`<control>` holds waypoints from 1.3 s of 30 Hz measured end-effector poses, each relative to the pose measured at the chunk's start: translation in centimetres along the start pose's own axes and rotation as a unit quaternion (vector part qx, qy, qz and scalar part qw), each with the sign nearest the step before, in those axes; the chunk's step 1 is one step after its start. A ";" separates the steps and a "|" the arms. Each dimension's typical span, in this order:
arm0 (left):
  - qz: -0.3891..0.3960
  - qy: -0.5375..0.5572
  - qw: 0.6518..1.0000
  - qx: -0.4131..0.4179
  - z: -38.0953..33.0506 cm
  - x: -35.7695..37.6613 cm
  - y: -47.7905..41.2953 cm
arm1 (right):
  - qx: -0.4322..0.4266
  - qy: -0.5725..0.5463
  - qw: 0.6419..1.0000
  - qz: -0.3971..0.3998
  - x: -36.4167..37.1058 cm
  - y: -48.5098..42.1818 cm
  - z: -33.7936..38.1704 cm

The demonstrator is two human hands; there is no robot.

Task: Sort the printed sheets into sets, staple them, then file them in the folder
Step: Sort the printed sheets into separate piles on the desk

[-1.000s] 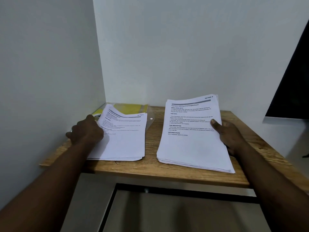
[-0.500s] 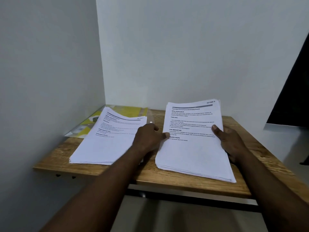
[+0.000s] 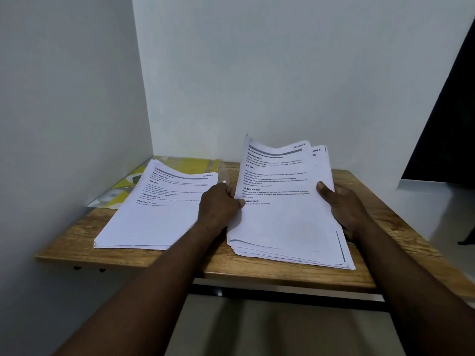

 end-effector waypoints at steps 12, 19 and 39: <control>-0.071 0.144 0.987 0.023 0.6 -3.7 -0.4 | -0.010 0.033 0.999 -0.016 -0.3 0.3 0.2; -0.161 0.073 0.982 -0.063 7.6 -11.9 -2.3 | -0.015 0.036 0.999 -0.013 -0.1 0.5 0.2; -0.174 -0.320 0.926 -0.098 13.6 -17.1 -1.5 | -0.018 0.057 0.998 -0.017 -0.4 0.3 0.3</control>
Point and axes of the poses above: each hand's wrist, its own y-axis away from the middle knuckle, its own x-axis out of the palm, z = x × y, the point moved 8 cm from there along -y, towards the middle knuckle, and after that the axes turned 2 degrees about x, right-handed, at the moved point
